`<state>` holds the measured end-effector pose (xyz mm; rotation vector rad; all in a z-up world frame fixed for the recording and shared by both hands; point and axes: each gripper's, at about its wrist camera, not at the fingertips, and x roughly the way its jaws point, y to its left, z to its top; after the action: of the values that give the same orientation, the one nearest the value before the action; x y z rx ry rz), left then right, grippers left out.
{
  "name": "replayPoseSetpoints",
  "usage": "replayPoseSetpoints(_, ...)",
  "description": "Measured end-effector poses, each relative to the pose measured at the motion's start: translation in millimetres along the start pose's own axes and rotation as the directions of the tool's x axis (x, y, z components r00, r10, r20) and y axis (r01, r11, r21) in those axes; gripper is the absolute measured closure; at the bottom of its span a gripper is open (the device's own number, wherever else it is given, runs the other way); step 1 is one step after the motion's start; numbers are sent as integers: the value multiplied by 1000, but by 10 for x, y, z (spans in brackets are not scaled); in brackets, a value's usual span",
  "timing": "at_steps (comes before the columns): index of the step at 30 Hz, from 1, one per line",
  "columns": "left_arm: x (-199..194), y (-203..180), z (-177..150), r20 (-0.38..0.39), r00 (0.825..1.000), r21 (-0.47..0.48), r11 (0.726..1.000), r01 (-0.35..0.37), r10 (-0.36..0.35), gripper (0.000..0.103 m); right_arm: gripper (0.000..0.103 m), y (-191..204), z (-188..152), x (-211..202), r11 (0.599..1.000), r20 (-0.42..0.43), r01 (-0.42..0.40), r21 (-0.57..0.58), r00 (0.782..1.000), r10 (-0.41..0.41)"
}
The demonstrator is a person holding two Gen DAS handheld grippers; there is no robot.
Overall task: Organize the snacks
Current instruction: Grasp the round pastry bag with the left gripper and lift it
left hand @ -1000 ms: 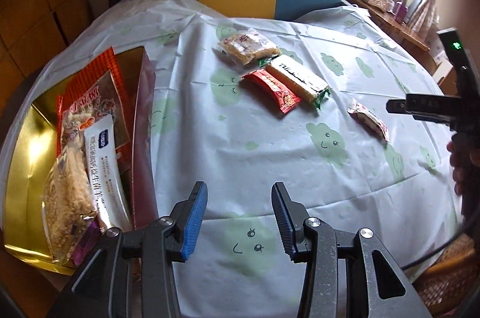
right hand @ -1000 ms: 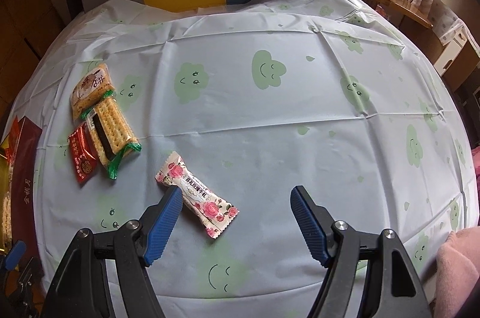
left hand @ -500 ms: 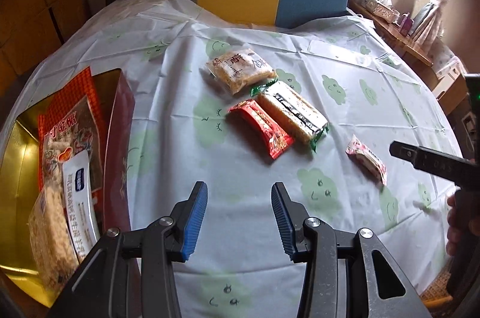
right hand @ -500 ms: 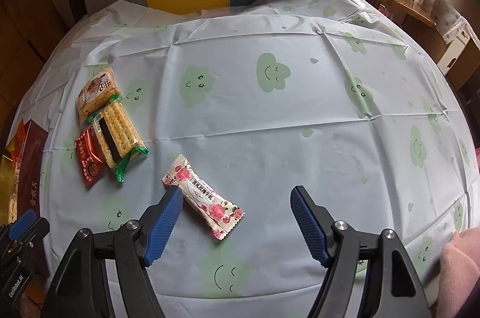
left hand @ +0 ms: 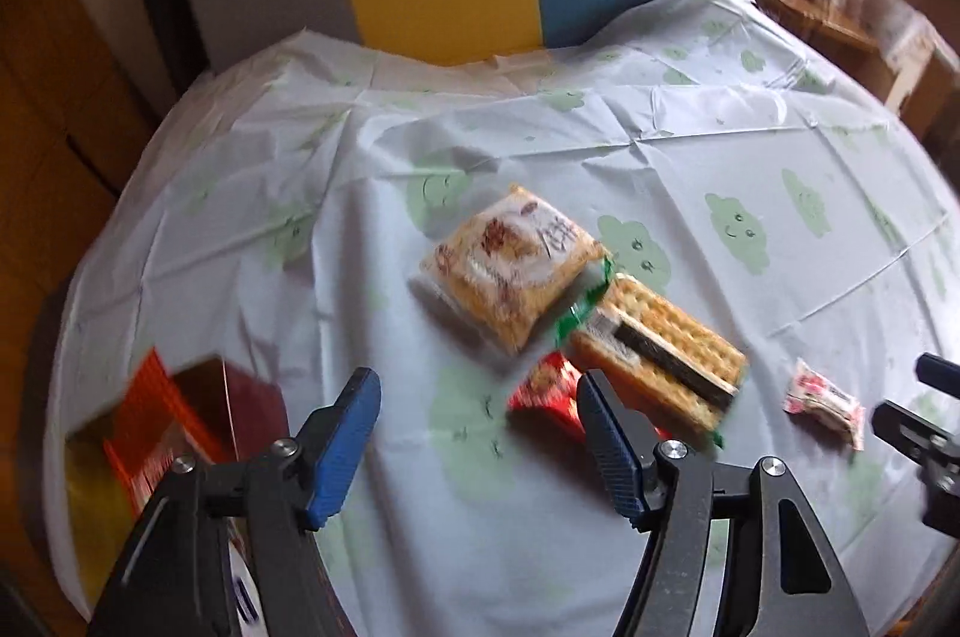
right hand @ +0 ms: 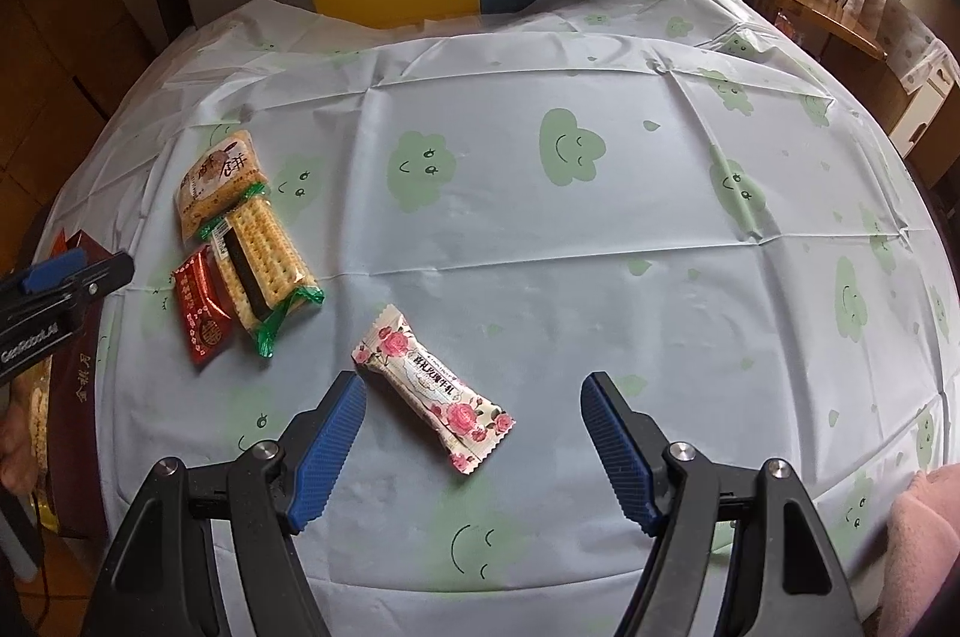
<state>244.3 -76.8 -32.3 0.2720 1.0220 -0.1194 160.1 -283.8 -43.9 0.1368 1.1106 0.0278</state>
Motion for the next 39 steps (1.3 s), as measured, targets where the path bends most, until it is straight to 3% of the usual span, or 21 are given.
replayPoseSetpoints(8,372,-67,391,-5,999,135,990,39,-38,34,27,45,3,-29,999,3,-35,-13,999,35)
replayPoseSetpoints(11,516,-158,458,-22,999,200,978,52,-48,28,27,49,9,-23,999,1,-41,-17,999,41)
replayPoseSetpoints(19,859,-287,550,-47,999,302,953,31,-17,25,27,20,17,-5,998,-7,-61,1,998,61)
replayPoseSetpoints(21,898,-210,559,-51,997,242,968,62,-51,28,27,15,21,5,998,-9,-62,5,998,62)
replayPoseSetpoints(24,883,-127,537,-65,991,163,979,123,-114,42,27,-11,21,8,998,-9,-63,17,998,63)
replayPoseSetpoints(32,753,83,381,-79,995,11,998,55,-54,43,27,-143,41,3,996,-5,-45,76,999,46)
replayPoseSetpoints(39,393,133,87,-67,998,-92,996,-13,6,43,27,-296,61,-15,987,6,-49,153,999,49)
